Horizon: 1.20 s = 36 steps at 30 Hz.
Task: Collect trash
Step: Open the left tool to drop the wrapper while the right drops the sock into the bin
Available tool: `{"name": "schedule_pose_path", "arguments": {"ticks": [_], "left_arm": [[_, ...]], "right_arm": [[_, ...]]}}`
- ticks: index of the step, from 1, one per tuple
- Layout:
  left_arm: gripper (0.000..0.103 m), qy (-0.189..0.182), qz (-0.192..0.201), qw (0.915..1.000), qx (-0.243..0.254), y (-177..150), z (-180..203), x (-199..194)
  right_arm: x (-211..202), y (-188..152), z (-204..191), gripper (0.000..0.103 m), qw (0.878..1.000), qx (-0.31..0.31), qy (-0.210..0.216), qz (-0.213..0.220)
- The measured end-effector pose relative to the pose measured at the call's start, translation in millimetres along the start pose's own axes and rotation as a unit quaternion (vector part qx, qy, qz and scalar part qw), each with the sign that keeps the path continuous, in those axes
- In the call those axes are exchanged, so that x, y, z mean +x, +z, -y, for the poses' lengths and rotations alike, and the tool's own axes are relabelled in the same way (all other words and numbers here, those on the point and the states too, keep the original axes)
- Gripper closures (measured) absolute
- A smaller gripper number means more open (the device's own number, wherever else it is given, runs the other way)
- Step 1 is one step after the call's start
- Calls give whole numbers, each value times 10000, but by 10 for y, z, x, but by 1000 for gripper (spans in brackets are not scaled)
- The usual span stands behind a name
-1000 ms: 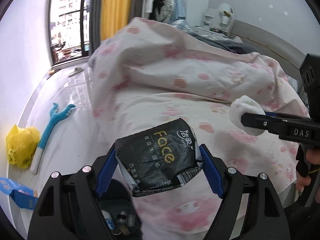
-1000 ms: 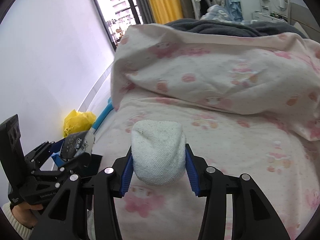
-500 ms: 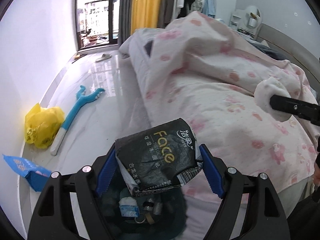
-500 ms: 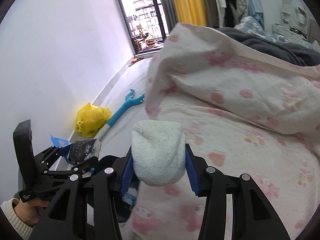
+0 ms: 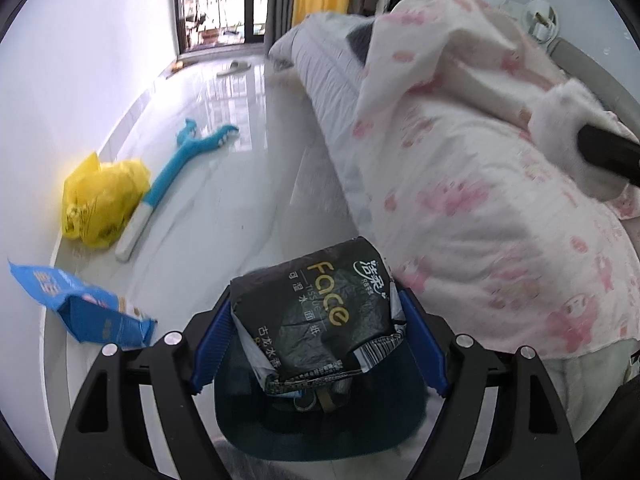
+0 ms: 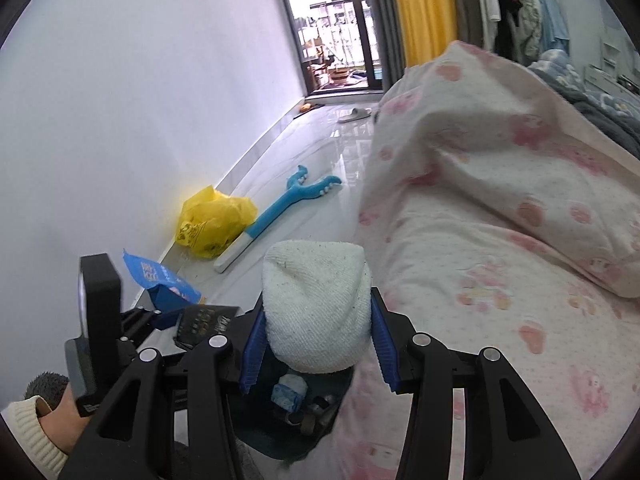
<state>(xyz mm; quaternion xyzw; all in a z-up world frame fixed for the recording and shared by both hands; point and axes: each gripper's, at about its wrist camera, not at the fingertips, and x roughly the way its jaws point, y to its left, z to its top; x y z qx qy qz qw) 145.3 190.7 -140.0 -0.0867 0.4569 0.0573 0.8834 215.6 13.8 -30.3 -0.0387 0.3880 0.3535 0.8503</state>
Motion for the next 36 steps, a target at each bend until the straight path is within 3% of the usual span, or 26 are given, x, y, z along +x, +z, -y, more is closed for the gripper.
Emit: {"name": "schedule_pose_path", "arguments": {"ticks": [11, 17, 24, 36], "left_arm": [[21, 161, -843, 9963, -78, -278, -278, 353], [15, 4, -1177, 9930, -26, -412, -353, 438], [10, -10, -952, 9954, 79, -430, -423, 304], [10, 204, 34, 9998, 8, -317, -685, -205]], "right_arm": [[320, -45, -343, 55, 9991, -233, 118, -327], [585, -136, -441, 55, 9975, -250, 119, -651], [908, -269, -542, 55, 9943, -217, 84, -1036], [1495, -650, -641, 55, 9826, -234, -55, -1843]]}}
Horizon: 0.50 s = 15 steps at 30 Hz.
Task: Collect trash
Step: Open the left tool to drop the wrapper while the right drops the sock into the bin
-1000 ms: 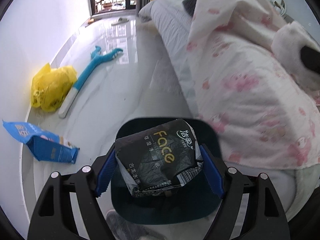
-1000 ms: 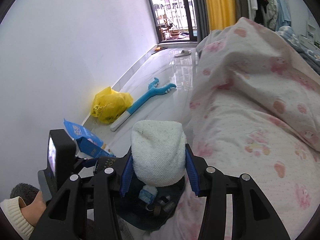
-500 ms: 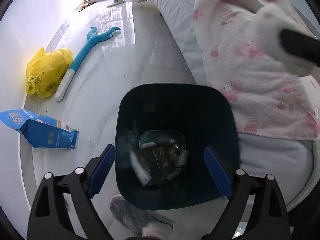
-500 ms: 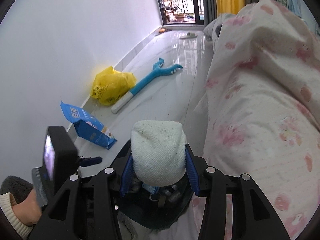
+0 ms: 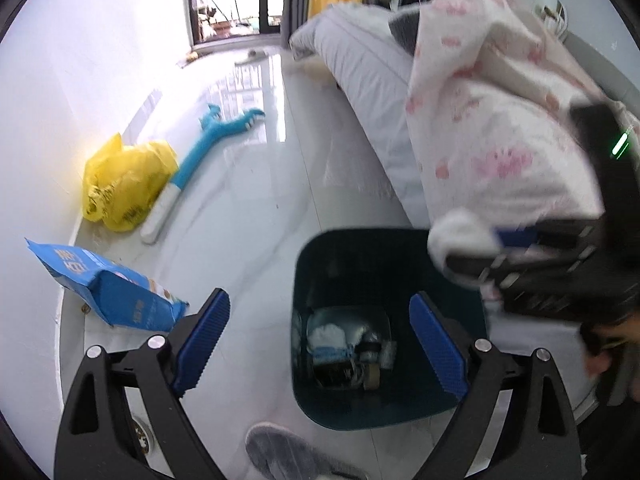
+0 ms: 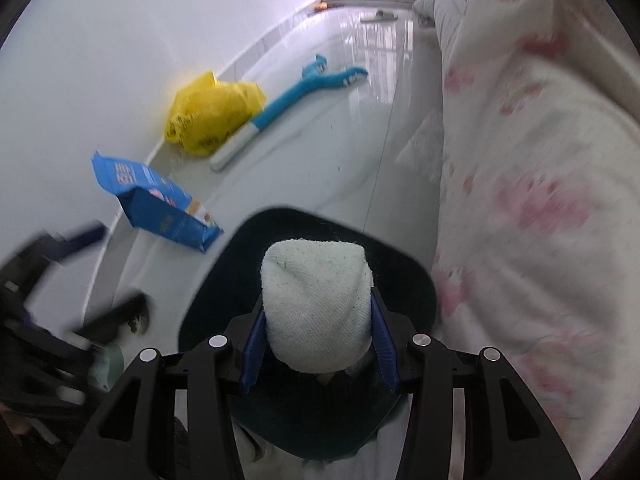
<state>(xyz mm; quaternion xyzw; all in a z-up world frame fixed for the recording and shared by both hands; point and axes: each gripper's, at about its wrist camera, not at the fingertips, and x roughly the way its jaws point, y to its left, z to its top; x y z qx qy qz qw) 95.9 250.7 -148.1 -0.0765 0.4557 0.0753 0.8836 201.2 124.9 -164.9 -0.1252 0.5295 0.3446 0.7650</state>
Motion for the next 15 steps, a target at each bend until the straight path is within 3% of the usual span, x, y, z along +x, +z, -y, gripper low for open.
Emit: {"name": "schedule_pose_path", "arguments": {"ticks": [9, 15], "left_arm": [[12, 49, 561, 9984, -75, 113, -65, -367], [19, 158, 1000, 9949, 13, 216, 11, -634]], "right_arm": [[439, -157, -41, 54, 9982, -127, -69, -588], [522, -198, -92, 45, 9970, -297, -72, -715]]}}
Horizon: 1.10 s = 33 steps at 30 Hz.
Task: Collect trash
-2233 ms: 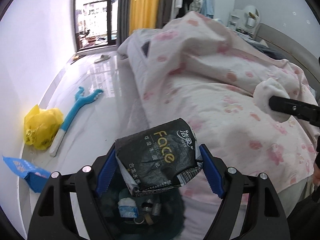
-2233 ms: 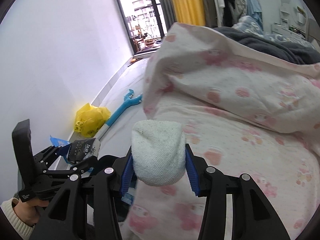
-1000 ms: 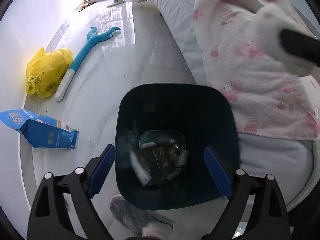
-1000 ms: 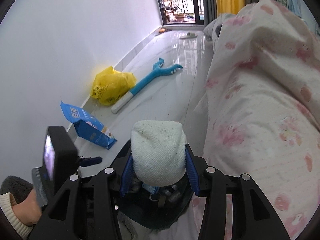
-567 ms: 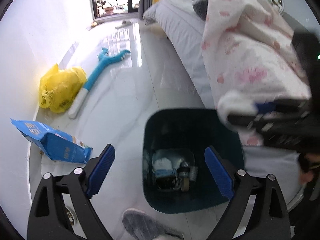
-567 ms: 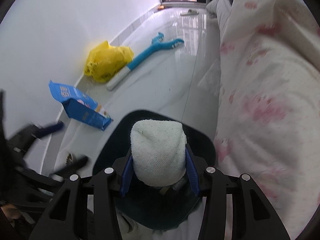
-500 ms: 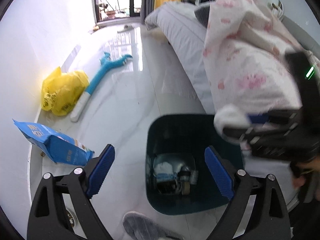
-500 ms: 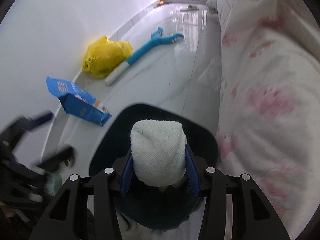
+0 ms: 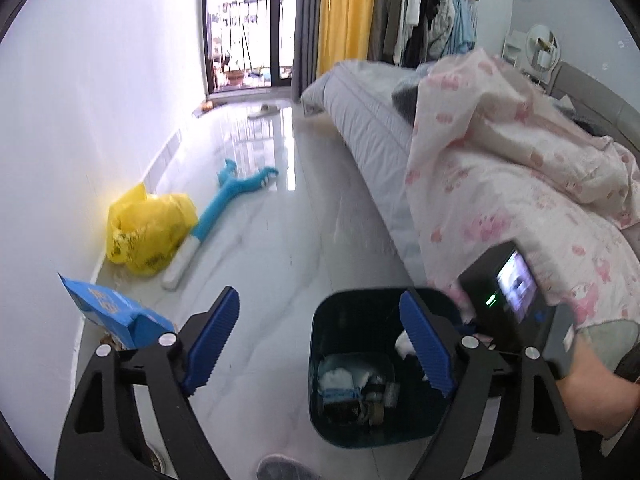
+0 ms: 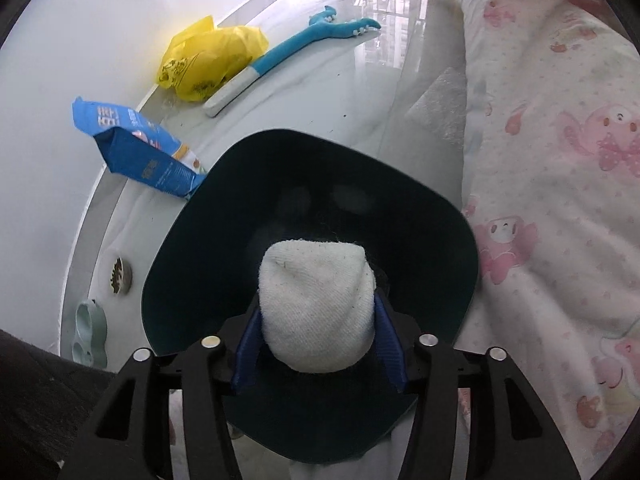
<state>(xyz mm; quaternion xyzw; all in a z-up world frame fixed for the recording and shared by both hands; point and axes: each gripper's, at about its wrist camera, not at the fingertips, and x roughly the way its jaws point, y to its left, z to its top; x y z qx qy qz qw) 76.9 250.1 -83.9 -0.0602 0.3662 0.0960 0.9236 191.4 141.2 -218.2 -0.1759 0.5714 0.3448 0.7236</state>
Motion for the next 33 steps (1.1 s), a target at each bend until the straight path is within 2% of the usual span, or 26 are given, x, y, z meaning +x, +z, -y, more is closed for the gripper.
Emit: {"name": "schedule_pose_path", "arguments": {"ticks": [4, 9, 15, 21, 23, 28, 31, 33], "left_arm": [[19, -142, 343, 9993, 31, 101, 77, -228], [19, -185, 674, 9973, 238, 184, 229, -518], [18, -209, 1021, 9942, 276, 226, 479, -891], [8, -236, 1399, 9897, 207, 228, 720, -1341], [5, -238, 1481, 9886, 127, 232, 787, -1485], [3, -128, 1779, 9839, 126, 217, 978, -1872], [3, 48, 1886, 9819, 170, 215, 1043, -2028], [3, 119, 1948, 9806, 176, 215, 1076, -2111]], "right_arm": [[-82, -35, -8, 34, 9999, -45, 7, 94], [-252, -54, -2, 31, 9996, 45, 118, 254], [-733, -80, -67, 25, 9966, 88, 187, 797], [-1385, -262, -56, 19, 9883, 19, -61, 1524], [-1639, -381, -1, 18, 9838, 53, -159, 1785], [-2262, -762, 161, 13, 9679, 270, -373, 2471], [-2707, -1075, 258, 11, 9523, 355, -613, 2968], [-2948, -1302, 310, 6, 9410, 399, -762, 3272]]}}
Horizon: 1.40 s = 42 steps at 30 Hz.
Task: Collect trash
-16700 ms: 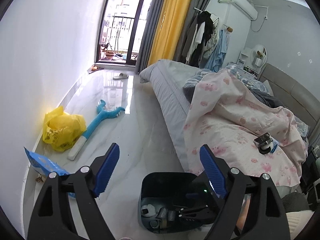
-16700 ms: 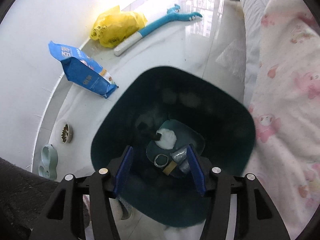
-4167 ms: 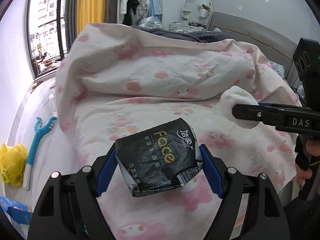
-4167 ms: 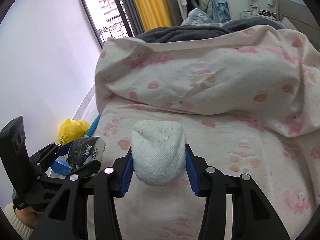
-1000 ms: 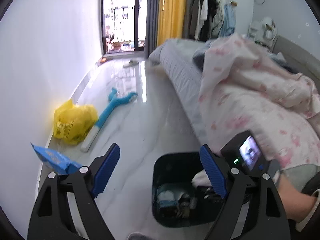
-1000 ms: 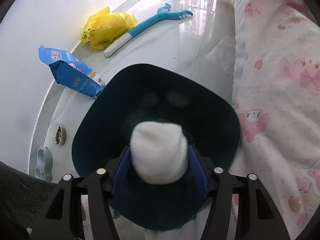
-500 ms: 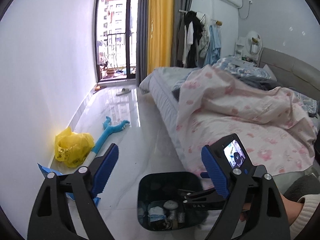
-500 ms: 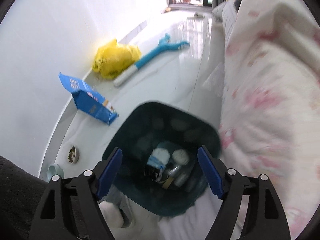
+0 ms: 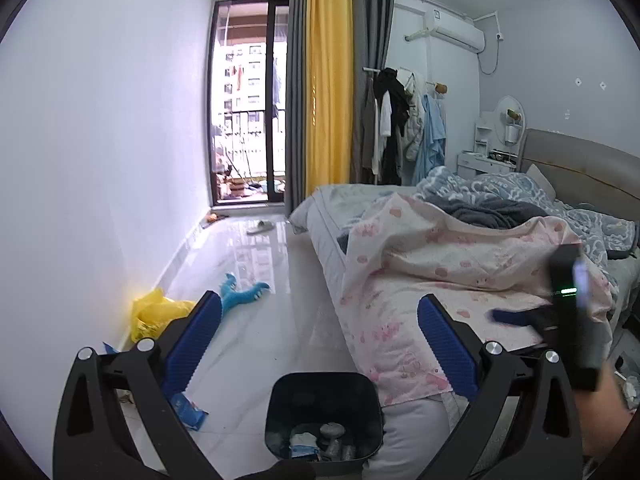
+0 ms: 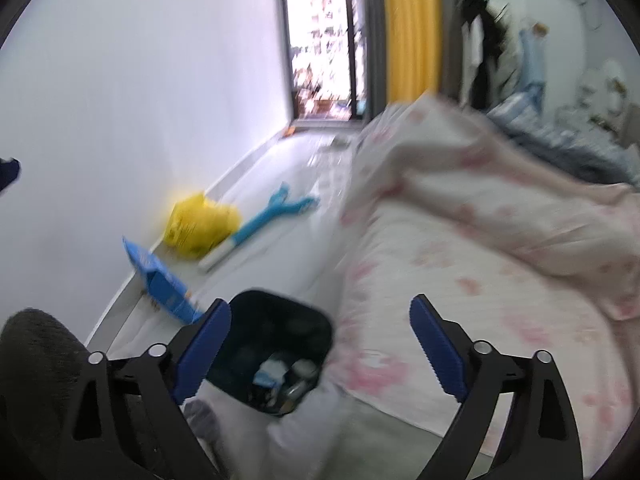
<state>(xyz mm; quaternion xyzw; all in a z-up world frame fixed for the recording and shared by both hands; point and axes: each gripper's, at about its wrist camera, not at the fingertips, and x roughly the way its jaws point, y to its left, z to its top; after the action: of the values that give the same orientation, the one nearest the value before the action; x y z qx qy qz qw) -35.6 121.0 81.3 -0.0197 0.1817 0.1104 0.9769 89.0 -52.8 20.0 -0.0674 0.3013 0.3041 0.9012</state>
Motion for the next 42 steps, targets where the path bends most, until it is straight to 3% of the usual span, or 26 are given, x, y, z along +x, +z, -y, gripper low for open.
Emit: {"name": "schedule_pose_path", "arguments": {"ticks": [7, 13, 24, 30, 42], "left_arm": [[3, 128, 97, 9999, -2, 4, 32, -166], [3, 54, 139, 9998, 105, -122, 94, -223], [3, -83, 301, 9995, 55, -456, 112, -183], [3, -89, 248, 9996, 133, -647, 135, -95], [3, -161, 272, 9993, 179, -706, 116, -109]], "right_arm": [[-903, -156, 332, 4, 9940, 92, -510, 962], [-1340, -363, 528, 3, 9867, -43, -875, 1371], [-1345, -710, 582, 3, 9871, 57, -827, 1371], [-1378, -740, 635, 3, 9874, 197, -662, 1424], [-1407, -752, 639, 3, 9875, 186, -242, 1543]]}}
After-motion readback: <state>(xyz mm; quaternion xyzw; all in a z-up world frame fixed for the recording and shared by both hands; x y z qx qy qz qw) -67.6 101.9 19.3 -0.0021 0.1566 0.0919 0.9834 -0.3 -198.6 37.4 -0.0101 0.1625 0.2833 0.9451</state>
